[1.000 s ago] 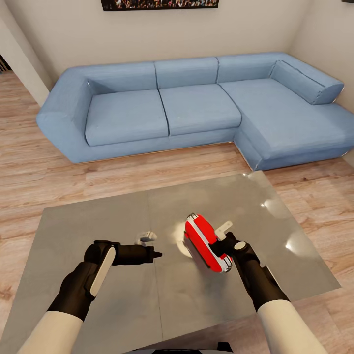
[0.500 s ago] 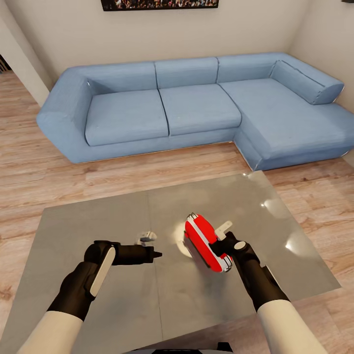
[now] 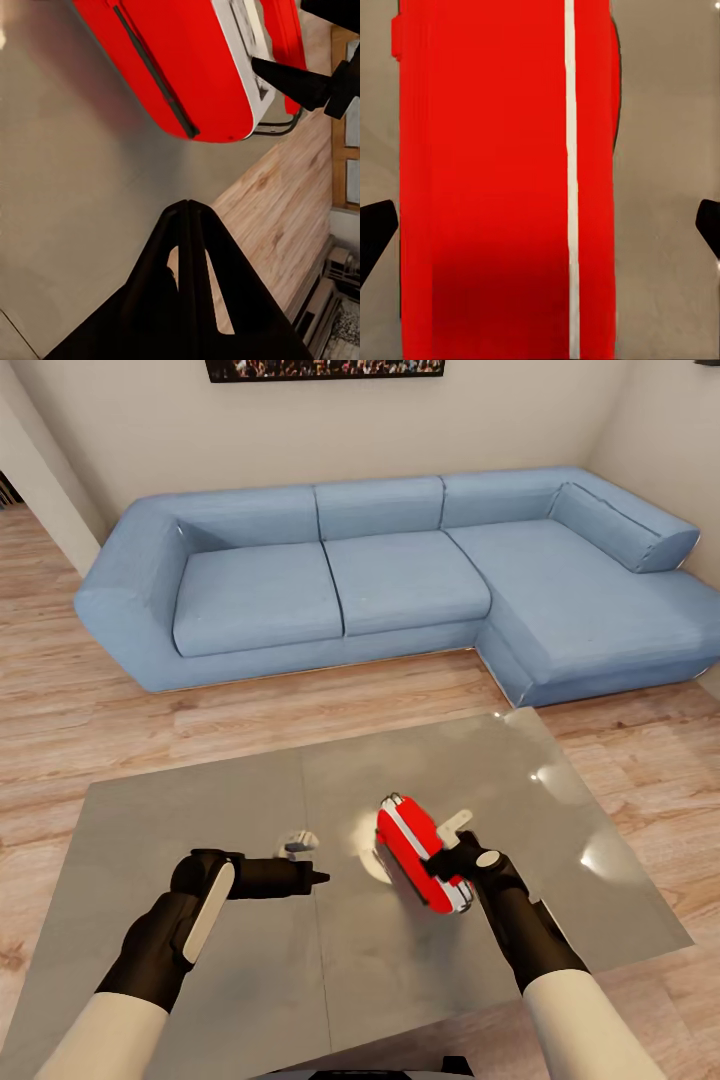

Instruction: Turn on the radio receiver that's on the table in the living room.

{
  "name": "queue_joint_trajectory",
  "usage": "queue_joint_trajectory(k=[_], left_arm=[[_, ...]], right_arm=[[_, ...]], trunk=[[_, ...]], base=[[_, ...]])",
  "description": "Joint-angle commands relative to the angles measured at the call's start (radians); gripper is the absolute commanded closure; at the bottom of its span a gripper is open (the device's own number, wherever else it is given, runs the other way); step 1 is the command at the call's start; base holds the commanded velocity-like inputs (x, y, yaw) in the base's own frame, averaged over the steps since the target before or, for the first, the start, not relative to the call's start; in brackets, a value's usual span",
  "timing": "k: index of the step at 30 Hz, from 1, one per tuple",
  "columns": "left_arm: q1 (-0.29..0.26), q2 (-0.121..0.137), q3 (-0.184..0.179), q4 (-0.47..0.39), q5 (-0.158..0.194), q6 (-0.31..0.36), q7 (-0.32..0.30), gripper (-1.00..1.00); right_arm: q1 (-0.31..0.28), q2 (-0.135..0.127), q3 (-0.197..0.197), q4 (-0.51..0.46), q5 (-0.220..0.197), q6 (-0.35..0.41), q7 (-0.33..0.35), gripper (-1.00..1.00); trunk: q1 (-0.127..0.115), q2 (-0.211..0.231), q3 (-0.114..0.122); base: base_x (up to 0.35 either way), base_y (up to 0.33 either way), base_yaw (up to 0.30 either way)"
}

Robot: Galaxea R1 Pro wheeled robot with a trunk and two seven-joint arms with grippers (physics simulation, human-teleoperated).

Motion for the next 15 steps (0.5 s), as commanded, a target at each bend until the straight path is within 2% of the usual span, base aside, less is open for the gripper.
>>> queue_joint_trajectory(k=[1, 15], left_arm=[[0.000, 0.000, 0.000, 0.000, 0.000, 0.000, 0.000, 1.00], [0.000, -0.001, 0.000, 0.000, 0.000, 0.000, -0.001, 1.00]], right_arm=[[0.000, 0.000, 0.000, 0.000, 0.000, 0.000, 0.000, -1.00], [0.000, 0.000, 0.000, -0.006, 0.000, -0.007, 0.006, -1.00]], trunk=[[0.000, 0.000, 0.000], [0.000, 0.000, 0.000]], base=[[0.000, 0.000, 0.000], [0.000, 0.000, 0.000]])
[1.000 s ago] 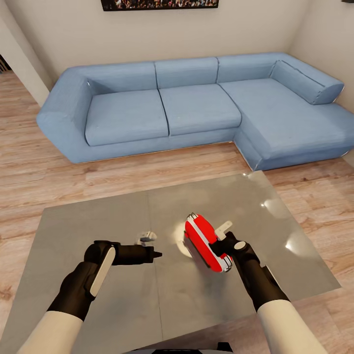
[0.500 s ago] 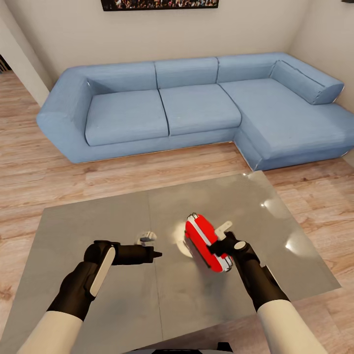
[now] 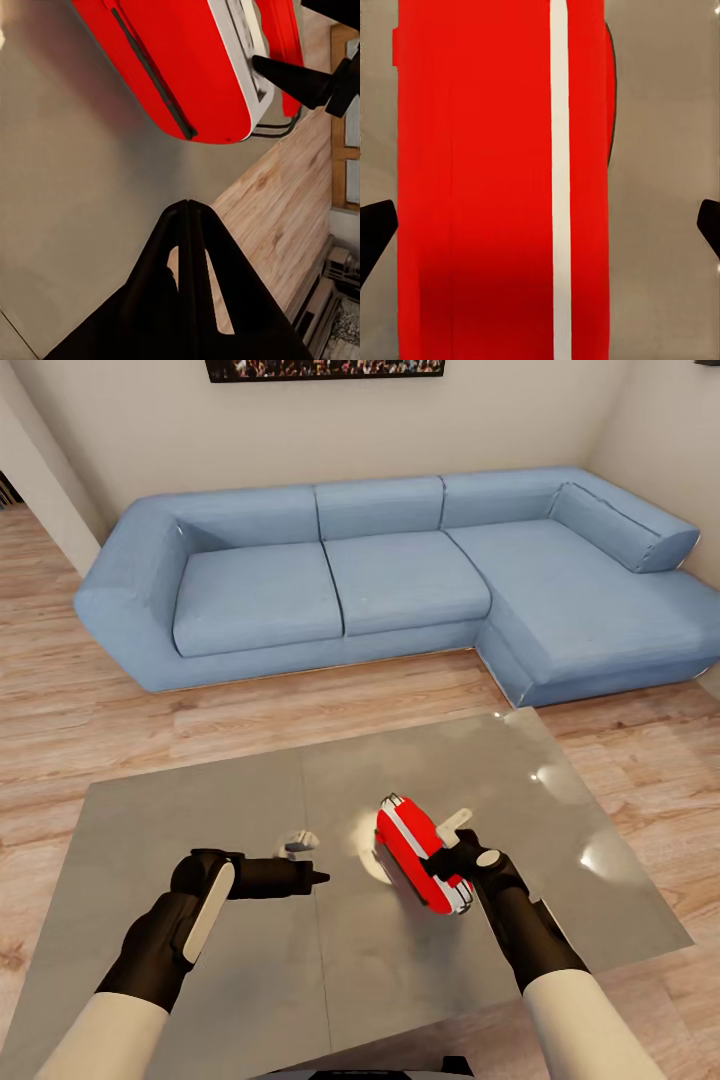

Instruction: Turn on the radio receiver that's on the table in the living room.

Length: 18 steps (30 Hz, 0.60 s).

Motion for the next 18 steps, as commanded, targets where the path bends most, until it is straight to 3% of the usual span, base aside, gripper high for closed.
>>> queue_joint_trajectory(k=[1, 5, 10, 15, 18], left_arm=[[0.000, 0.000, 0.000, 0.000, 0.000, 0.000, 0.000, 1.00], [0.000, 0.001, 0.000, -0.001, 0.000, 0.000, 0.000, 1.00], [0.000, 0.001, 0.000, -0.001, 0.000, 0.000, 0.000, 1.00], [0.000, 0.001, 0.012, -0.004, 0.000, 0.000, -0.003, 1.00], [0.000, 0.000, 0.032, -0.014, 0.001, 0.001, -0.005, 1.00]], right_arm=[[0.000, 0.000, 0.000, -0.002, 0.000, 0.000, 0.002, -1.00], [0.000, -0.001, 0.002, -0.053, -0.001, 0.006, 0.016, -1.00], [0.000, -0.004, 0.003, -0.165, 0.000, 0.065, 0.100, -1.00], [0.000, -0.010, 0.003, -0.387, 0.001, 0.223, 0.242, -1.00], [0.000, -0.016, 0.003, -0.464, 0.004, 0.286, 0.311, -1.00]], trunk=[[0.000, 0.000, 0.000], [0.000, 0.000, 0.000], [0.000, 0.000, 0.000], [0.000, 0.000, 0.000], [0.000, 0.000, 0.000]], base=[[0.000, 0.000, 0.000], [0.000, 0.000, 0.000], [0.000, 0.000, 0.000], [0.000, 0.000, 0.000], [0.000, 0.000, 0.000]])
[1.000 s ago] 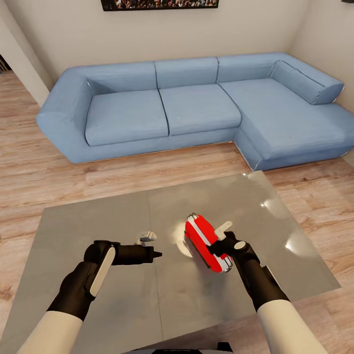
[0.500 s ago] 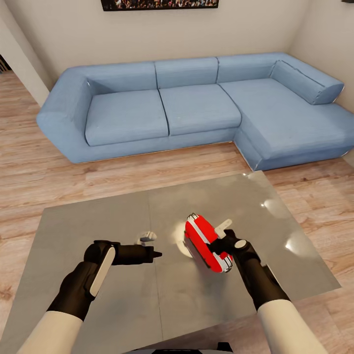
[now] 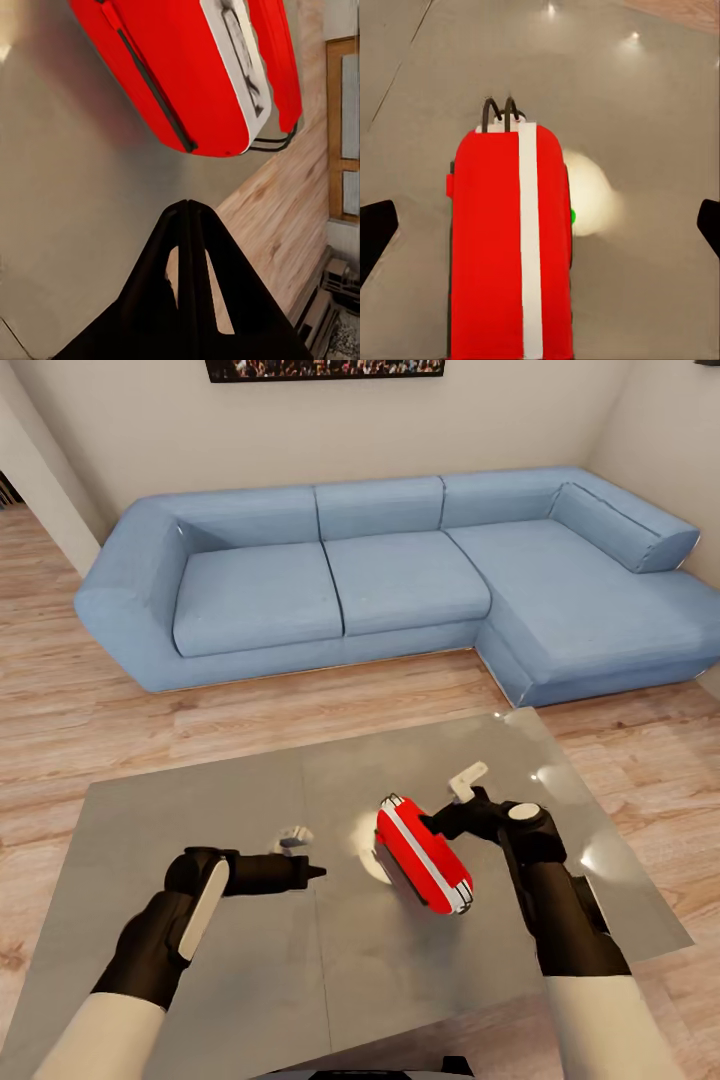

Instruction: Turn on the radio receiver that's on the table in the living room.

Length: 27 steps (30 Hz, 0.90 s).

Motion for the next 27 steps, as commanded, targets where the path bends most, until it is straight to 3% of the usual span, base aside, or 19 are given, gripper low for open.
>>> queue_joint_trajectory(k=[1, 4, 10, 13, 15, 20, 24, 27], left_arm=[[0.000, 0.000, 0.003, -0.007, 0.000, 0.001, -0.001, 1.00], [0.000, 0.000, 0.006, -0.030, 0.000, 0.003, -0.001, 1.00], [0.000, 0.008, 0.004, -0.080, -0.001, 0.009, -0.001, 1.00], [0.000, 0.020, 0.003, -0.079, 0.001, 0.009, -0.001, 1.00], [0.000, 0.027, 0.003, -0.077, 0.003, 0.009, -0.001, 1.00], [0.000, 0.044, 0.003, -0.075, 0.003, 0.009, -0.001, 1.00], [0.000, 0.048, 0.003, -0.075, 0.003, 0.009, -0.001, 1.00], [0.000, 0.049, 0.003, -0.075, 0.003, 0.009, -0.001, 1.00]], right_arm=[[0.000, -0.003, 0.000, -0.013, 0.001, 0.009, 0.016, -1.00], [-0.001, -0.014, 0.000, -0.027, 0.002, 0.019, 0.038, -1.00], [0.002, -0.084, -0.001, -0.083, 0.004, 0.018, 0.047, -1.00], [0.049, -0.102, -0.002, -0.089, 0.003, 0.011, 0.047, -1.00], [0.100, -0.108, -0.002, -0.090, 0.003, 0.007, 0.046, -1.00], [0.151, -0.111, -0.013, -0.089, 0.001, 0.005, 0.045, -1.00], [0.162, -0.112, -0.059, -0.088, 0.001, 0.005, 0.046, -1.00], [0.204, -0.112, -0.099, -0.087, 0.001, 0.004, 0.048, -1.00]], trunk=[[0.000, 0.000, 0.000], [0.000, 0.000, 0.000], [0.000, 0.000, 0.000], [0.000, 0.000, 0.000], [0.000, 0.000, 0.000], [0.000, 0.000, 0.000], [0.000, 0.000, 0.000], [0.000, 0.000, 0.000]], base=[[0.000, 0.000, 0.000], [0.000, 0.000, 0.000], [0.000, 0.000, 0.000], [0.000, 0.000, 0.000], [0.000, 0.000, 0.000], [0.000, 0.000, 0.000], [0.000, 0.000, 0.000], [-0.003, 0.000, 0.000]])
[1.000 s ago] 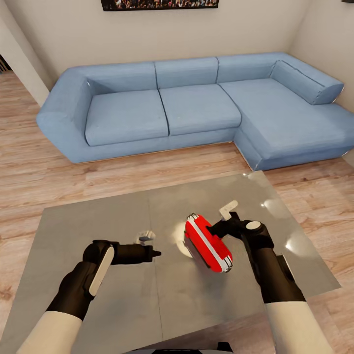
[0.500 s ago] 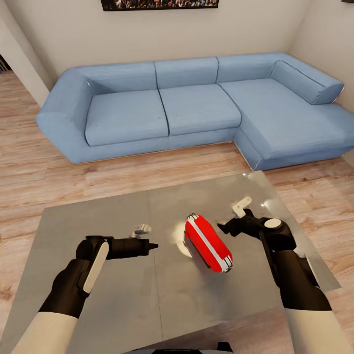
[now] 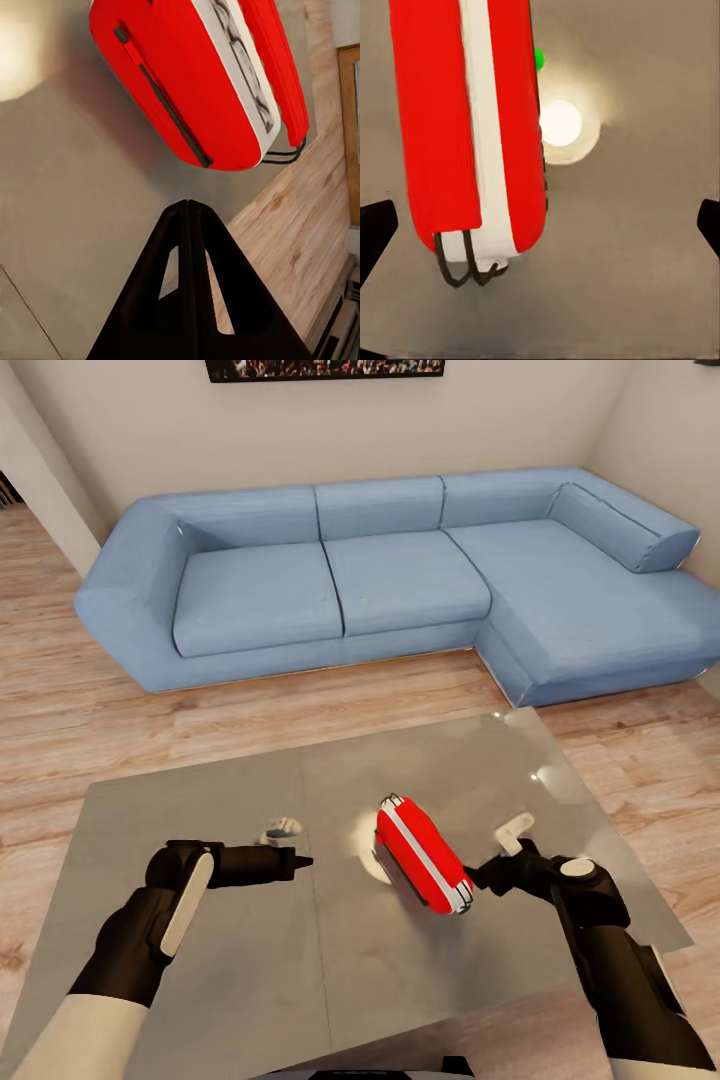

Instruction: Turn on the radio receiver that's on the table in the living room.

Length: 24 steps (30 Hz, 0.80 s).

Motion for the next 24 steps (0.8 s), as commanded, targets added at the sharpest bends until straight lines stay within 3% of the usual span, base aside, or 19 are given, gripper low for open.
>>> queue_joint_trajectory(k=[1, 5, 9, 20, 24], left_arm=[[0.000, 0.001, 0.000, -0.001, 0.000, 0.000, 0.000, 1.00], [0.000, 0.001, 0.000, -0.005, -0.003, 0.001, 0.000, 1.00], [0.000, 0.001, 0.000, -0.005, -0.003, 0.001, 0.000, 1.00], [0.000, 0.000, 0.000, -0.006, -0.002, 0.000, 0.000, 1.00], [0.000, 0.000, 0.000, -0.003, -0.001, 0.000, 0.000, 1.00]], right_arm=[[0.029, 0.000, -0.016, 0.000, 0.000, -0.004, 0.001, -1.00], [0.062, 0.000, -0.053, 0.007, 0.000, -0.028, 0.003, -1.00], [0.069, 0.000, -0.064, 0.010, -0.001, -0.039, 0.003, -1.00], [0.070, 0.002, -0.109, 0.013, -0.004, -0.039, -0.003, -1.00], [0.070, 0.009, -0.160, 0.013, -0.005, -0.040, -0.004, -1.00]], trunk=[[0.000, 0.000, 0.000], [0.000, 0.000, 0.000], [0.000, 0.000, 0.000], [0.000, 0.000, 0.000], [0.000, 0.000, 0.003]], base=[[-0.110, 0.000, 0.000], [-0.251, 0.000, 0.000], [-0.223, 0.000, 0.000], [-0.019, 0.000, 0.000], [0.000, 0.000, 0.000]])
